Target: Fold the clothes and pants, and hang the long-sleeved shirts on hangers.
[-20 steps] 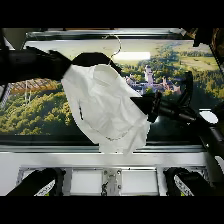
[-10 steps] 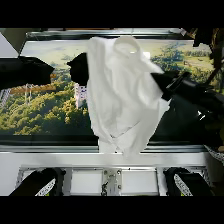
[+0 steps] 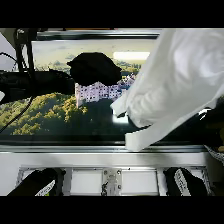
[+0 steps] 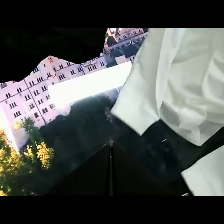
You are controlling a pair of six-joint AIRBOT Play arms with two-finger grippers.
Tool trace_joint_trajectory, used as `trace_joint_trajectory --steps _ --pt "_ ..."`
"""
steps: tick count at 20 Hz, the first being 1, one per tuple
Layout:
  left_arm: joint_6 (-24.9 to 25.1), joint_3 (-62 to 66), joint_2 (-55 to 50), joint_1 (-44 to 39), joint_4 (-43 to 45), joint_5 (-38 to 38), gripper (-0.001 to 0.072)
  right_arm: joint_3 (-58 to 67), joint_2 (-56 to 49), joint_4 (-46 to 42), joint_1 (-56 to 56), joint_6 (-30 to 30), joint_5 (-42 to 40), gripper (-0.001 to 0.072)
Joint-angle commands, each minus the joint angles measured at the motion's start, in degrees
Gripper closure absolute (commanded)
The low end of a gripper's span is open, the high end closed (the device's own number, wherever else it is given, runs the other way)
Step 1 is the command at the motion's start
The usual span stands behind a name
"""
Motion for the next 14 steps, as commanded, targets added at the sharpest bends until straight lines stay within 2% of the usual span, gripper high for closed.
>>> trace_joint_trajectory --steps 1,8,10,14 --pt "0.04 -2.34 0.04 -0.33 0.02 4.74 0.0693 7.15 -1.38 -12.31 -8.98 10.93 -2.40 0.0704" --pt "0.15 -2.89 0.04 -0.33 0.11 8.00 0.0693 24.87 -11.67 -32.89 -12.31 29.53 -4.59 0.0705" --pt "0.13 -2.89 0.04 -0.33 0.09 8.00 0.0693 29.77 -14.49 -36.94 -12.33 32.87 -4.09 0.0704" --pt "0.11 -2.89 0.04 -0.33 0.02 7.98 0.0693 35.43 -17.18 -40.96 -12.33 35.15 -4.00 0.0705"
